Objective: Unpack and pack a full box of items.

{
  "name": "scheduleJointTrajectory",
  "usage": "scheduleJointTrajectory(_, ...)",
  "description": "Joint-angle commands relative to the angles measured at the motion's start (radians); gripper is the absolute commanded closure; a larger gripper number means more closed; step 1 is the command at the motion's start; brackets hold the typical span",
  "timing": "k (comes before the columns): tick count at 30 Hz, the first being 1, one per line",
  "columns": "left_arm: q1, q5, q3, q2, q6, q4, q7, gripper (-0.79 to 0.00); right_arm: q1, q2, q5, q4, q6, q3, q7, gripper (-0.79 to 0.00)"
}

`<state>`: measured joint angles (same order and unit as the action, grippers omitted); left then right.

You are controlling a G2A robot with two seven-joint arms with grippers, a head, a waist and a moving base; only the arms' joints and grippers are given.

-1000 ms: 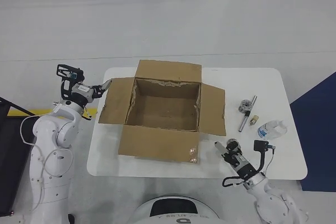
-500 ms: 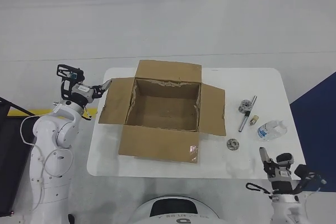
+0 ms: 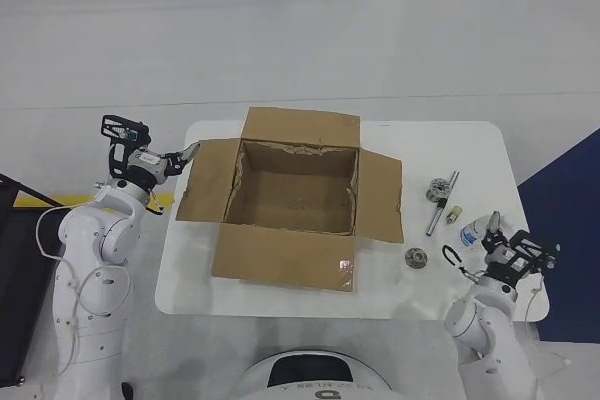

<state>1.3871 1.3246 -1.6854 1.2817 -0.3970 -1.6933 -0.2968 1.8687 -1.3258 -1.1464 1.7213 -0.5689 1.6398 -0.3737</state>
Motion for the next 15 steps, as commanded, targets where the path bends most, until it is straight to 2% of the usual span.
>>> scheduleJointTrajectory(1, 0.0, 0.0, 0.0, 0.0, 0.0, 0.0, 0.0, -0.785, -0.028, 0.0, -0.023, -0.029, -0.006, -0.001, 0.041, -0.785)
scheduleJointTrajectory(7, 0.0, 0.0, 0.0, 0.0, 0.0, 0.0, 0.0, -0.785, -0.061, 0.0, -0.047, -0.045, 0.005, 0.016, 0.137, -0.785)
scheduleJointTrajectory(14, 0.0, 0.0, 0.0, 0.0, 0.0, 0.0, 0.0, -0.785, -0.034, -0.001, -0.019, -0.012, 0.075, 0.046, 0.184, -0.785)
scheduleJointTrajectory(15, 0.0, 0.0, 0.0, 0.0, 0.0, 0.0, 0.0, -0.785, -0.03, -0.001, -0.016, -0.008, 0.086, 0.048, 0.192, -0.751)
